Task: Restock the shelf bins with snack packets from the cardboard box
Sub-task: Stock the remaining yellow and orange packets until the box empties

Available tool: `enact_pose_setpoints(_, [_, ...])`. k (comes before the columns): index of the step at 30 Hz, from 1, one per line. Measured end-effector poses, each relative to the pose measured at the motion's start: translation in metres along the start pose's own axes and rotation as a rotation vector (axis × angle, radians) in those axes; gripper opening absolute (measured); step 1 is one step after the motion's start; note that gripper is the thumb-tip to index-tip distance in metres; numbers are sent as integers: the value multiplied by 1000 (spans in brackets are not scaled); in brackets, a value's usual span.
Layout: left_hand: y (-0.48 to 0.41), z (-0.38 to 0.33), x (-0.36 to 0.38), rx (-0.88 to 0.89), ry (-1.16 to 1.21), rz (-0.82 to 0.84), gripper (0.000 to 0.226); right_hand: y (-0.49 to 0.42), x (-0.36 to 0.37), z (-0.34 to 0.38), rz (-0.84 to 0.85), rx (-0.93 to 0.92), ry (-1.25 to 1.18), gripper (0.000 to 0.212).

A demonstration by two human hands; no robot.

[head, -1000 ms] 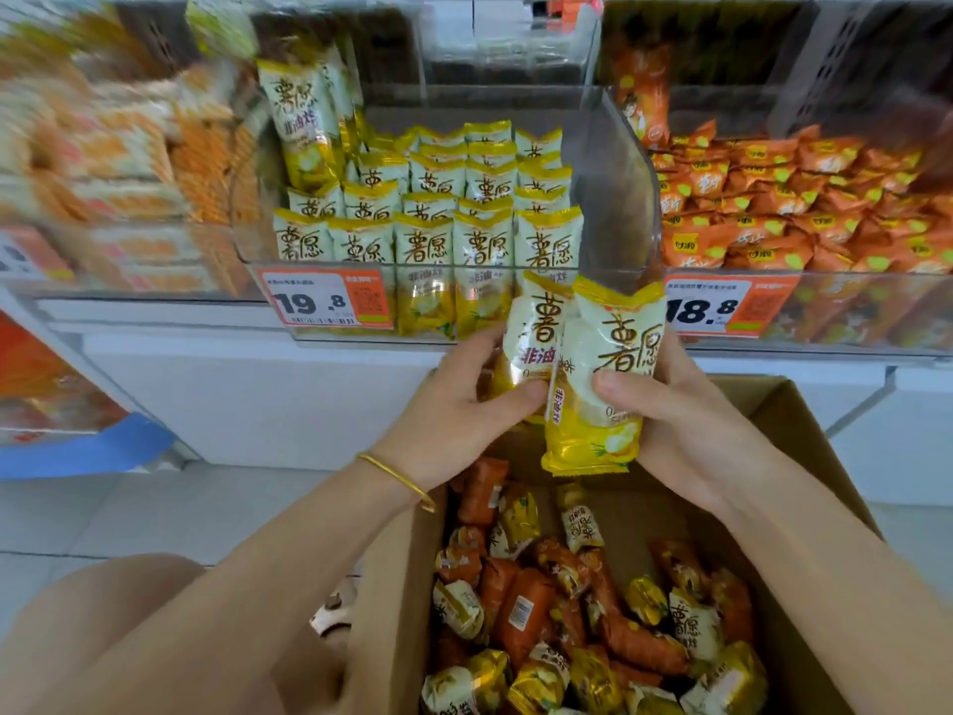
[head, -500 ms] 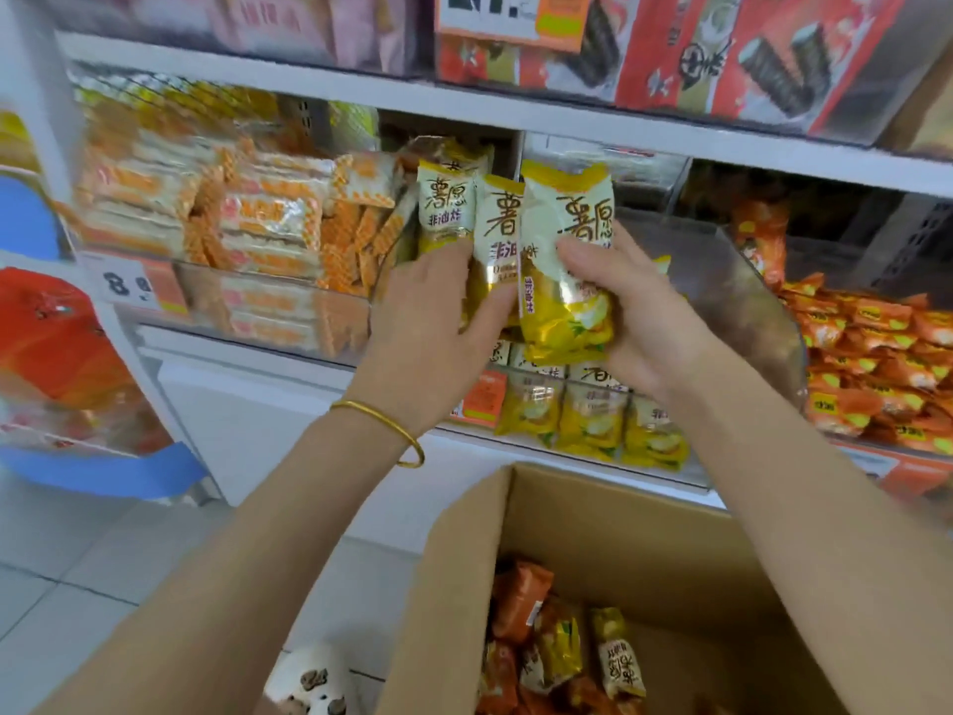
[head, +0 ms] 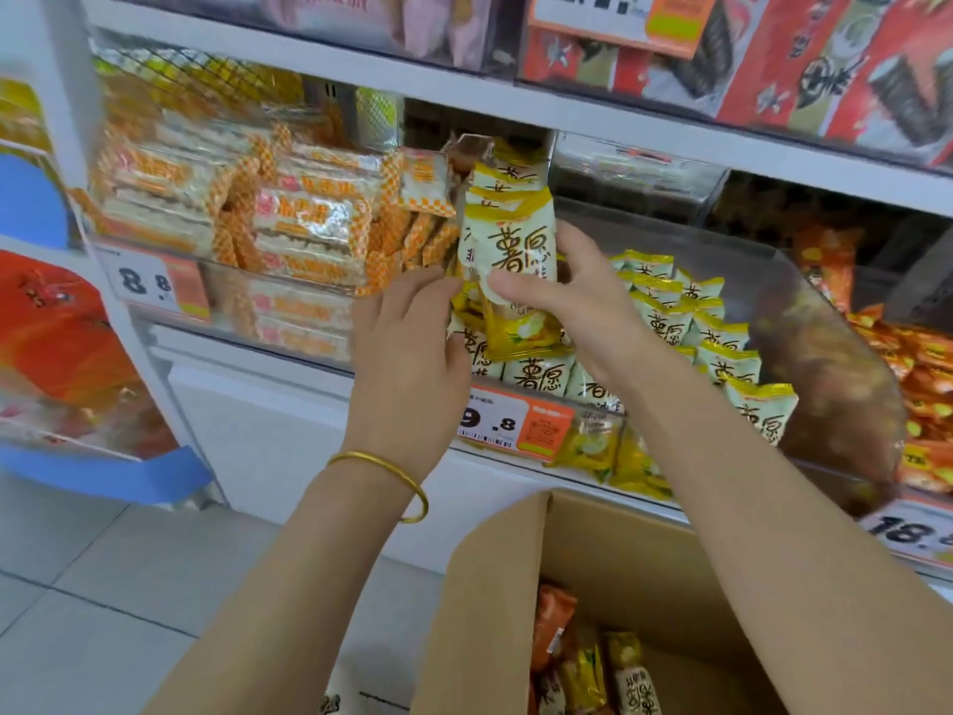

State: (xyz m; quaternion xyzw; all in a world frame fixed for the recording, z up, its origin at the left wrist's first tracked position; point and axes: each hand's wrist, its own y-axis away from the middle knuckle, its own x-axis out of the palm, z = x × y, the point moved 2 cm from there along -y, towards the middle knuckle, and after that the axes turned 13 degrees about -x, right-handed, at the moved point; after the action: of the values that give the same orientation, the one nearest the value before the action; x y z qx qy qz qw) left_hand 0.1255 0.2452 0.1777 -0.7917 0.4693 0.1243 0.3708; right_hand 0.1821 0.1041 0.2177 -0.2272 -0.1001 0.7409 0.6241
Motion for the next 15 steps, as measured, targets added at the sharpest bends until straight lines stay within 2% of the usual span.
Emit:
enact_pose_setpoints(3, [-2,-5,2,-30,50,-6,44,0,-7,-1,13,38,-125,54])
enact_pose_setpoints(7, [-5,-5,3,-46,79,1,46,14,-12,2,-132,60,-276,46])
enact_pose_setpoints(12, [-5,-8,0,-53,199,-5,38,24,2,4,-267,-21,-109,27])
enact_pose_setpoints(15, [-2,-13,-3,-60,254,-24,38,19,26,4,-292,-117,270,27])
